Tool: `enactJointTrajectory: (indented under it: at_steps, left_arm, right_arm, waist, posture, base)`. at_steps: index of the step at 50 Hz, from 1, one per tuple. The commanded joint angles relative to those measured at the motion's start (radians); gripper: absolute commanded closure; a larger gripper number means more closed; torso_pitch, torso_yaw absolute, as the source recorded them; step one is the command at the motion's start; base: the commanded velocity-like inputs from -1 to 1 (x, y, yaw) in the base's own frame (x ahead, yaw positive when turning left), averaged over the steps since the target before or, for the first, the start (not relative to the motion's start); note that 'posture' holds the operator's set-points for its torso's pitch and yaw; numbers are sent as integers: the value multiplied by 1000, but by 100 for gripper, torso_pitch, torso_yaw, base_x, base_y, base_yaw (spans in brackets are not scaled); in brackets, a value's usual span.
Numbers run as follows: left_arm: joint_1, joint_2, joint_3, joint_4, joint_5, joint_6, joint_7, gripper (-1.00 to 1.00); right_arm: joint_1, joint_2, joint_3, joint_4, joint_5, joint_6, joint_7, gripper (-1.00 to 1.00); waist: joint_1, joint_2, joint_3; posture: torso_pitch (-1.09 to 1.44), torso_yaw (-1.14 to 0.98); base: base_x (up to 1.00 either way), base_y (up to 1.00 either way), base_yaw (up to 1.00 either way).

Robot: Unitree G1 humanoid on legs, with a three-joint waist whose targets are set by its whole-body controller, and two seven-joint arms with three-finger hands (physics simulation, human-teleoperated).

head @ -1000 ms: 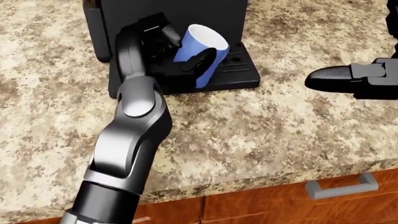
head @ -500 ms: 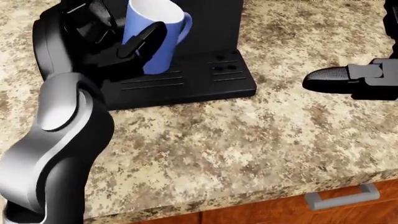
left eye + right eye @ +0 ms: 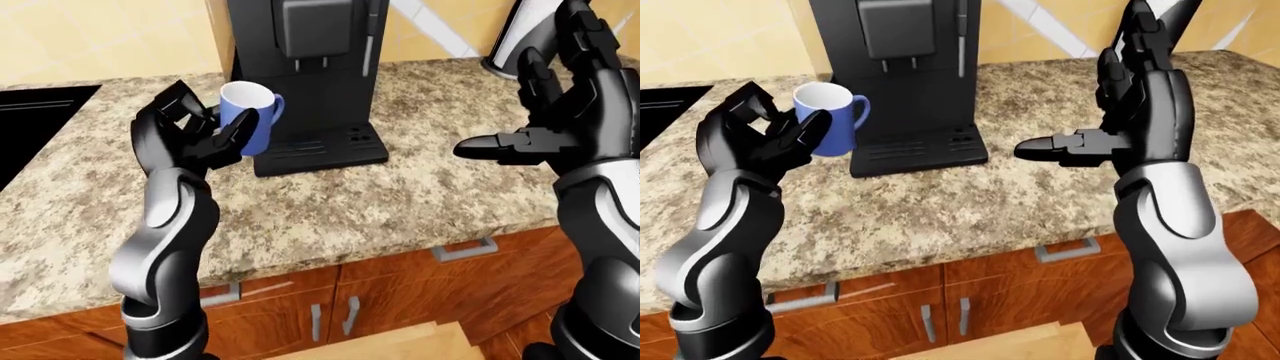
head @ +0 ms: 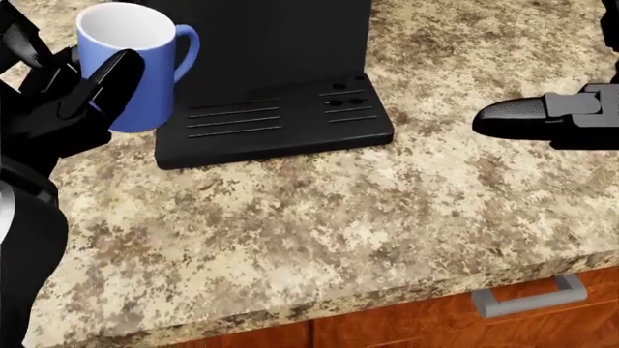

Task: Pick the mug from under the coffee machine dispenser and place it on the counter.

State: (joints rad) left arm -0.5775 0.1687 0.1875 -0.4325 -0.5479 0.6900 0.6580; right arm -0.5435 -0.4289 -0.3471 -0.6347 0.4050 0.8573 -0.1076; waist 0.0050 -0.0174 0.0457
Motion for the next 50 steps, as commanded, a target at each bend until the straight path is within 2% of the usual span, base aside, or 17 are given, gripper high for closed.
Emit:
enactJointTrajectory:
  at_steps: [1, 8, 22, 50]
  left_arm:
    - [-20, 21, 14, -34, -8, -51, -23, 100]
    - [16, 38, 26, 42, 22, -146, -72, 100]
    - [80, 27, 33, 218, 80, -358, -168, 100]
    - [132, 78, 95, 220, 59, -414, -167, 100]
  right_arm:
    - [-24, -13, -12, -22, -4, -27, -1, -100]
    - [-20, -10, -10, -25, -9, -28, 3, -100]
    - [-23, -8, -10, -26, -12, -25, 6, -100]
    - [-31, -18, -11, -32, -6, -13, 6, -100]
  waist:
    - [0, 0, -25]
    - [2, 3, -25]
    - [3, 2, -31]
    - [-1, 9, -32]
  posture:
    - [0, 0]
    - [0, 0]
    - [0, 0]
    - [0, 0]
  base:
    - [0, 0, 0]
    - [0, 0, 0]
    - [0, 0, 0]
    - [0, 0, 0]
